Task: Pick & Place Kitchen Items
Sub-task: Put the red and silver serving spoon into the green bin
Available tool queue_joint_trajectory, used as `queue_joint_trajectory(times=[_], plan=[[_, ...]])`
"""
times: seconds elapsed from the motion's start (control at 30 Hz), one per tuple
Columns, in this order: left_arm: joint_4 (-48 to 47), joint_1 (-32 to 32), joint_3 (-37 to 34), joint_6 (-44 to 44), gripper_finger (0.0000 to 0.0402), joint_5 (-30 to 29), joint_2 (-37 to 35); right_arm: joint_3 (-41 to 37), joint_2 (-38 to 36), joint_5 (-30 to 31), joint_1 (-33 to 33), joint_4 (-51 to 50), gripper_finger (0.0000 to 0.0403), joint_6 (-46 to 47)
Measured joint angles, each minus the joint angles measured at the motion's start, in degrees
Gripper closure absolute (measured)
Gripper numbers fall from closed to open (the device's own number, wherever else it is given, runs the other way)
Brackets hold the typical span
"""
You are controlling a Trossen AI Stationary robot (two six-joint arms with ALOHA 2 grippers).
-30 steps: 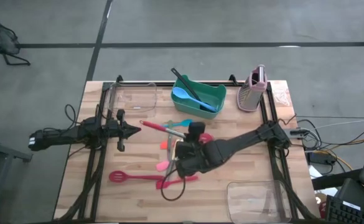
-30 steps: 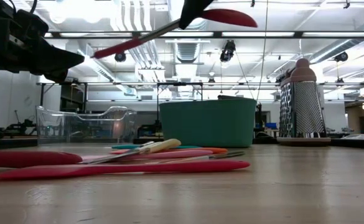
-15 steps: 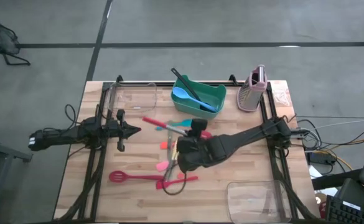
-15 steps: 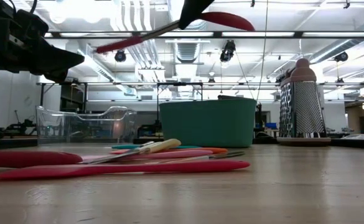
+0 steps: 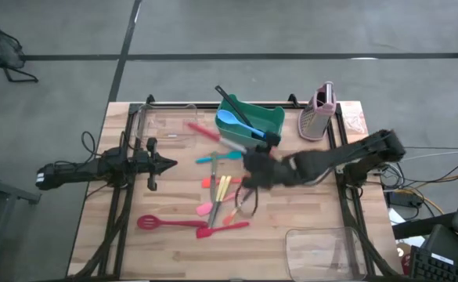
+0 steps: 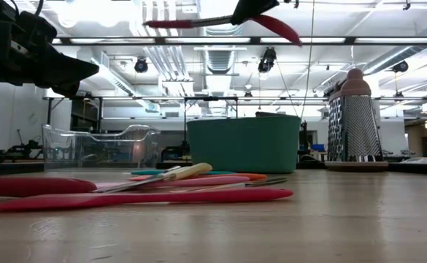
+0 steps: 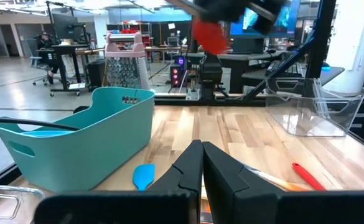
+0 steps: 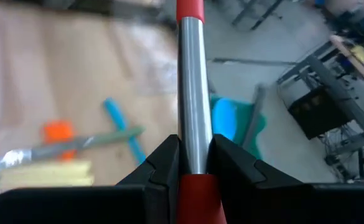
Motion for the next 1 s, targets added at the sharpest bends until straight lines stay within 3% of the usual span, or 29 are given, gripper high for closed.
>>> queue_joint_trajectory(times=[0.2, 0.5, 0.7, 1.0], plan=[[0.0, 0.0, 0.0, 0.0, 0.0383, 0.0, 0.0, -6.1, -5.5, -6.4, -10.0, 10.5, 0.0323, -3.9], [0.0, 0.0, 0.0, 0.0, 0.0383, 0.0, 0.0, -8.6, -5.6, -11.8, -24.7, 11.7, 0.0327, -2.5], [0.0, 0.0, 0.0, 0.0, 0.0383, 0.0, 0.0, -8.8, -3.1, -16.0, -30.1, 12.3, 0.0321, -2.6], [0.0, 0.0, 0.0, 0.0, 0.0383, 0.0, 0.0, -8.5, 4.0, -17.1, -33.3, 13.5, 0.0321, -6.2]])
